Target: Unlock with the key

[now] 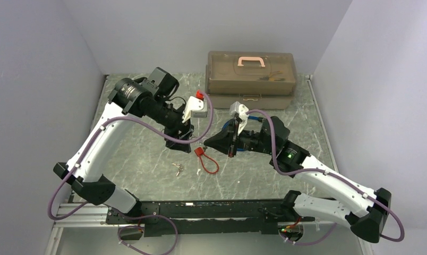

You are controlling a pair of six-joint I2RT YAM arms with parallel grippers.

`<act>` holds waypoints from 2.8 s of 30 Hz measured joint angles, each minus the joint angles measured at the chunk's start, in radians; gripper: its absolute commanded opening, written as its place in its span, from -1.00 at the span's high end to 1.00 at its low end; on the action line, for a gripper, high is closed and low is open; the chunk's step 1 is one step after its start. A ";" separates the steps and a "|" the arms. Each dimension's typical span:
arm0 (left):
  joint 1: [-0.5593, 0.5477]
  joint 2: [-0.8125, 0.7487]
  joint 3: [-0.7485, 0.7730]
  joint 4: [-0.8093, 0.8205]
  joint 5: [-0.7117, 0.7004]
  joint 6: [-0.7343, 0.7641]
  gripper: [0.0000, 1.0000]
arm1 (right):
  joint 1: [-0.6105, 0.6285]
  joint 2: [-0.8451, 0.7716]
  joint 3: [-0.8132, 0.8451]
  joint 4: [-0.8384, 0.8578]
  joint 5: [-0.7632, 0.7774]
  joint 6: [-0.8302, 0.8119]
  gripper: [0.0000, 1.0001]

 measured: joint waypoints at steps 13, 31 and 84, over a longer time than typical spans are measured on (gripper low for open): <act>0.031 -0.207 -0.631 0.378 -0.197 0.261 -0.99 | -0.102 -0.180 -0.104 -0.090 0.088 0.050 1.00; -0.068 0.199 -0.758 0.837 -0.418 0.730 -0.99 | -0.162 -0.445 -0.166 -0.228 0.380 0.093 1.00; 0.116 0.336 -0.512 0.805 -0.455 0.000 -0.19 | -0.167 -0.380 -0.050 -0.257 0.457 0.089 1.00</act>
